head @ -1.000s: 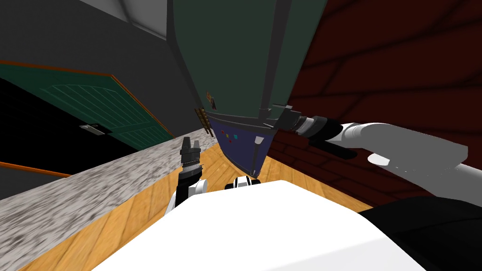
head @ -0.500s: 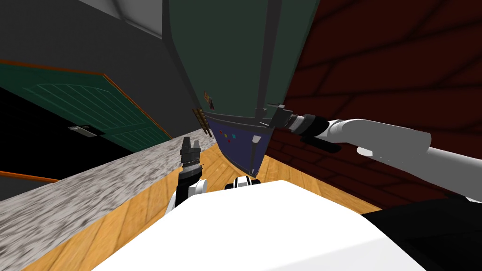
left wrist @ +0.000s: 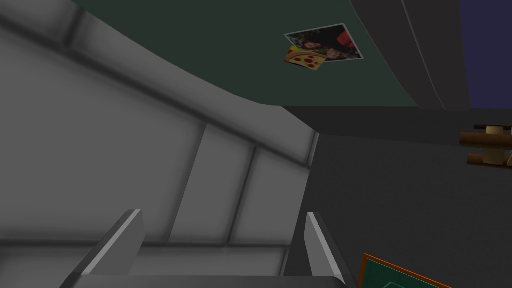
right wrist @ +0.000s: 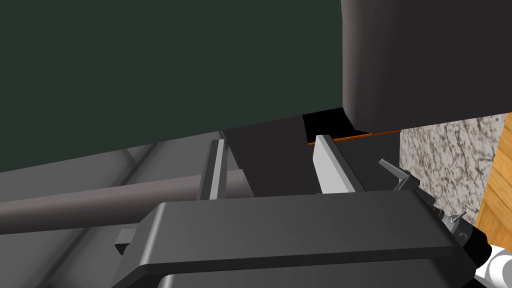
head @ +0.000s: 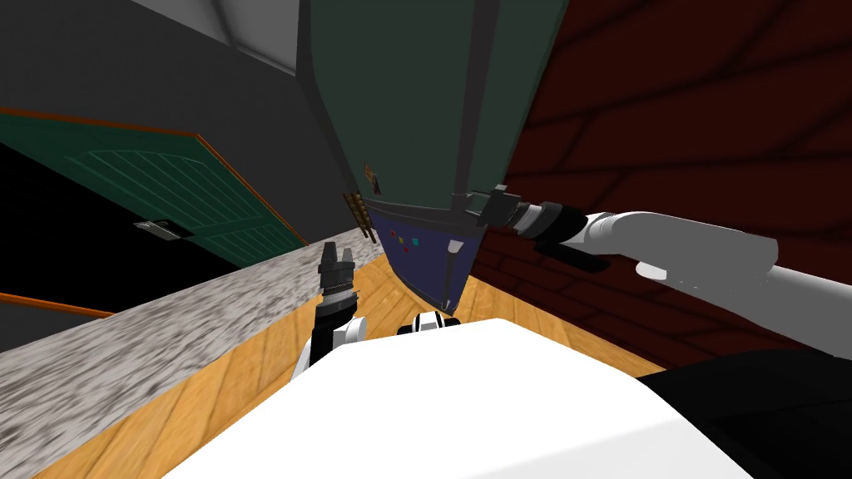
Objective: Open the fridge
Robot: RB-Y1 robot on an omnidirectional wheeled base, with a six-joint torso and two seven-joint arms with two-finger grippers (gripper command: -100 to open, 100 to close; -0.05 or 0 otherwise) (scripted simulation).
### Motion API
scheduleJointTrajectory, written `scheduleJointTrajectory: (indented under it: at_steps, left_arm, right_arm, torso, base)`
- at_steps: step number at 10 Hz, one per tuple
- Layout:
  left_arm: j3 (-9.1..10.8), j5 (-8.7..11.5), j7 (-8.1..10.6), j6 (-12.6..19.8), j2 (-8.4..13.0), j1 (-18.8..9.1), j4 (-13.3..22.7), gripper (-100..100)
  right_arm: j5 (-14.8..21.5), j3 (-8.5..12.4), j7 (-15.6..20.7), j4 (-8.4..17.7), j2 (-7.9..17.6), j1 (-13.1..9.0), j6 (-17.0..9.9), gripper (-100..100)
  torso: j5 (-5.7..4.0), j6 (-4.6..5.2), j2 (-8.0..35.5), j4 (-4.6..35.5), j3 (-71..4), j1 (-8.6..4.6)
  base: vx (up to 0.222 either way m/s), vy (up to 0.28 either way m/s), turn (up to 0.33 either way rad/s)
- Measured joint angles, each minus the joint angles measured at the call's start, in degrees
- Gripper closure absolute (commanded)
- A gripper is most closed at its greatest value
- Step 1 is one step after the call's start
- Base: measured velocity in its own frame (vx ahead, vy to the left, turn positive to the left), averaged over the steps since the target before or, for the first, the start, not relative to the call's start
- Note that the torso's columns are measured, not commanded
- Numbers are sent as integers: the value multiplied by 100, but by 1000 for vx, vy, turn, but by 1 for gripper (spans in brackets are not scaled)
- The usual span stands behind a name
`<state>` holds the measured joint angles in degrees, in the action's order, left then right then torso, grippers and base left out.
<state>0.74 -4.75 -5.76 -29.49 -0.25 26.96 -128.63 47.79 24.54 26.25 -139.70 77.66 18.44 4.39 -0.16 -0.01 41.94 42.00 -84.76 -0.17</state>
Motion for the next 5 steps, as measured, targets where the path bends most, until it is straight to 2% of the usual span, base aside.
scheduleJointTrajectory:
  at_steps: [1,2,4,5]
  left_arm:
    - [0,0,0,0,0,0,0,0]
    - [0,0,0,0,0,0,0,0]
    - [0,0,0,0,0,0,0,0]
    - [0,0,0,0,0,0,0,0]
  right_arm:
    - [-10,113,14,-24,-128,82,121,100]
    - [-27,321,40,-87,-308,260,260,100]
    - [-45,499,53,-118,-502,369,457,100]
    - [-61,694,88,-147,-719,518,625,100]
  torso:
    - [0,0,0,-1,1,-2]
    - [-3,2,2,-3,4,-4]
    - [-4,2,9,-2,9,-6]
    - [-10,9,13,0,15,-11]
  base:
    - [32,13,62]
    - [27,9,23]
    - [16,8,31]
    - [24,12,28]
